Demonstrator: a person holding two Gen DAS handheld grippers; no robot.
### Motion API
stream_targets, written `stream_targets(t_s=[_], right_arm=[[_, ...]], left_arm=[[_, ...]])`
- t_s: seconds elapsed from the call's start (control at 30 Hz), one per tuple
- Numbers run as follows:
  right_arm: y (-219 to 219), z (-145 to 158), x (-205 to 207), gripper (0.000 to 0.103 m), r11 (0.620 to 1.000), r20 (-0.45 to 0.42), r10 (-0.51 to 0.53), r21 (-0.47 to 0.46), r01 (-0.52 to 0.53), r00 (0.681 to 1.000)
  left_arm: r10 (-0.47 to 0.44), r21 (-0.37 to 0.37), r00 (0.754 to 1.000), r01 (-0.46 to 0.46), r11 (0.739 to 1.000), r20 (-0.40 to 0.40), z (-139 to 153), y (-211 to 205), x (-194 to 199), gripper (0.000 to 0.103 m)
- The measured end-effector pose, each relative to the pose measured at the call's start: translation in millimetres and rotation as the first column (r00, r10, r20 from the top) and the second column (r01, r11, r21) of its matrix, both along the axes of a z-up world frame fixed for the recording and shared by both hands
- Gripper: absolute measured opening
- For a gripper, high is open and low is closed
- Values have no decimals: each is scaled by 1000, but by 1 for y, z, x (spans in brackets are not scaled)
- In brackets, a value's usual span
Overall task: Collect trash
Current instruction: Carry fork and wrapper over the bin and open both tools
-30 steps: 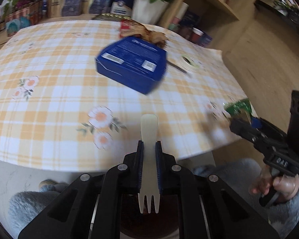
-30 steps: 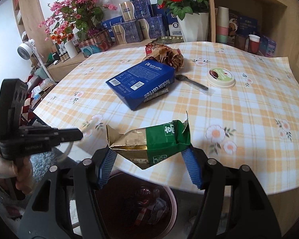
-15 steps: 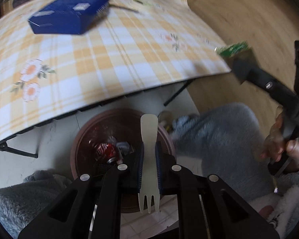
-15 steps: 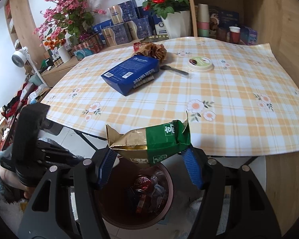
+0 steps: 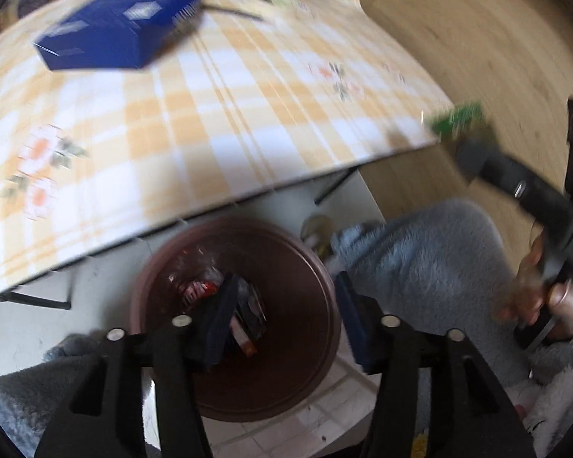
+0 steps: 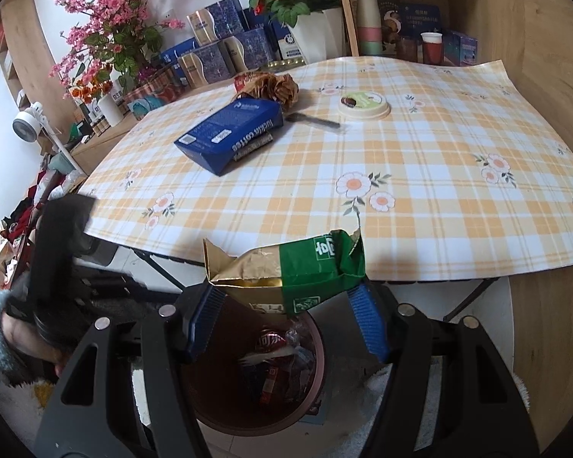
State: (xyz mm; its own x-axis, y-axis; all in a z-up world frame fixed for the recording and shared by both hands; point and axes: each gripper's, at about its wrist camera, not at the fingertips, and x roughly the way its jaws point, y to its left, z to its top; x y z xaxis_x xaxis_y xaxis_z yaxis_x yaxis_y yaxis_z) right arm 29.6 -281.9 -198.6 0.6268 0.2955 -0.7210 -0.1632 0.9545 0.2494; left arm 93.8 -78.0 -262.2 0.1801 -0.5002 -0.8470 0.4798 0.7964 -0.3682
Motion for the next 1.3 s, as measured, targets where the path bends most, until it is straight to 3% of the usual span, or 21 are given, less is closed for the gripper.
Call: stream_targets(t_s=[0.13, 0.23, 0.4, 0.57, 0.87, 1.0, 1.13, 1.3], right_arm=[[9, -1, -3, 64, 1000, 2, 18, -22, -18, 1000], [17, -2, -7, 64, 999, 11, 37, -30, -37, 999], [32, -10, -11, 64, 997, -13, 62, -38, -62, 998], [49, -21, -15, 64, 994, -40, 99, -48, -101, 994], [72, -38, -16, 64, 985, -117, 146, -77, -155, 982], [78, -42, -16, 65, 982, -131, 156, -89, -169, 979], [81, -47, -15, 65, 980, -150, 162, -92, -177, 975], [82, -50, -14, 65, 979, -166, 164, -90, -181, 972]], left_arm=[[69, -16, 993, -68, 998, 97, 26, 22, -1, 74], [132, -4, 968, -134, 991, 213, 50, 46, -6, 84], [257, -23, 900, -266, 964, 352, 75, 89, -22, 93], [309, 51, 810, -383, 922, 499, 83, 120, -45, 96], [440, 27, 718, -537, 843, 540, 72, 154, -68, 97], [456, 30, 715, -553, 832, 530, 68, 156, -66, 97], [445, 37, 721, -545, 838, 531, 67, 151, -65, 97], [407, 96, 749, -526, 845, 523, 61, 141, -58, 97]])
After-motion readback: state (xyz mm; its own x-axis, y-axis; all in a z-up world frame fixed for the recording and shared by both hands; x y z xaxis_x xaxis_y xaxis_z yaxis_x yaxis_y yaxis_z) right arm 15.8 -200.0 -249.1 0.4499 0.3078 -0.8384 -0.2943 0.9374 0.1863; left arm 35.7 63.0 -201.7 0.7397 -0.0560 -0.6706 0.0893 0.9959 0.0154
